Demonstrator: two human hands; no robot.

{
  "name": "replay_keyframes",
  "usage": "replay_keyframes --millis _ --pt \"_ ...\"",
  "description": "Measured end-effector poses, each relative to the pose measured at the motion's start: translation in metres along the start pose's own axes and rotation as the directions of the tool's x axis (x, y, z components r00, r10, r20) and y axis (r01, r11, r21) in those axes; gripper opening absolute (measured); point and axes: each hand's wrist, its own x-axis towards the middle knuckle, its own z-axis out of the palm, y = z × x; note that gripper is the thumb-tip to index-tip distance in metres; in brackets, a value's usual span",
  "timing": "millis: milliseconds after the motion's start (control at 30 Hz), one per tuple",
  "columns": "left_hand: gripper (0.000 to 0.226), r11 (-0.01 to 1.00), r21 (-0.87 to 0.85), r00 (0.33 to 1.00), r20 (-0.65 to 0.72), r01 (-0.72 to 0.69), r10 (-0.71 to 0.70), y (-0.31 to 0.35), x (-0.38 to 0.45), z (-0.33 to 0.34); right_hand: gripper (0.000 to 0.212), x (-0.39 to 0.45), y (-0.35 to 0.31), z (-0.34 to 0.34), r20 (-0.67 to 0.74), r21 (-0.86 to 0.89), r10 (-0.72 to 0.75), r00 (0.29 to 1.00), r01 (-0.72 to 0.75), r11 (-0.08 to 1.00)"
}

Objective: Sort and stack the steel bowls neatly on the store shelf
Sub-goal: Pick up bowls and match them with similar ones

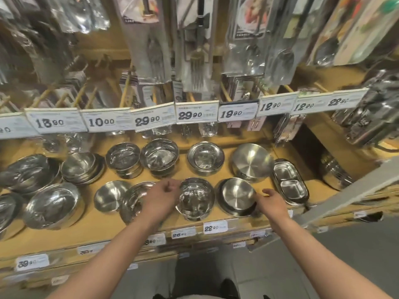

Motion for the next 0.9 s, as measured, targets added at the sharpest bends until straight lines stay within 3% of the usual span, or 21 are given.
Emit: replay_keyframes --millis 133,300,400,500,633,900 --pt "0.013 0.998 -0.043 0.999 0.005 0.053 -0.053 0.007 -0.003 0.029 0.050 0.024 0.001 -0.010 0.093 -0.108 -0.003 0.996 0.013 0.994" --pt "0.009 0.988 -0.081 0.991 0.021 0.133 -0.131 0.016 -0.010 0.074 0.045 0.047 0.003 -0.025 0.048 0.035 -0.055 0.997 0.053 0.998" --pt "0.007 0.991 0.037 0.990 0.042 0.132 -0.134 0.019 -0.010 0.110 0.043 0.062 -0.001 -0.035 0.068 0.091 -0.100 0.993 0.093 0.991" --pt "0.023 0.971 0.236 0.996 0.067 0.036 -0.053 0.025 -0.005 0.141 0.028 0.075 -0.007 -0.042 0.114 0.054 -0.151 0.982 0.145 0.988" --pt "0.033 0.935 0.355 1.000 0.023 0.011 -0.020 0.035 0.000 0.166 0.035 0.091 -0.009 -0.041 0.194 0.074 -0.125 0.973 0.113 0.991" --pt "0.043 0.911 0.405 0.997 -0.033 0.082 -0.076 0.038 0.014 0.191 0.014 0.116 -0.007 -0.040 0.280 0.196 -0.019 0.960 -0.037 0.980"
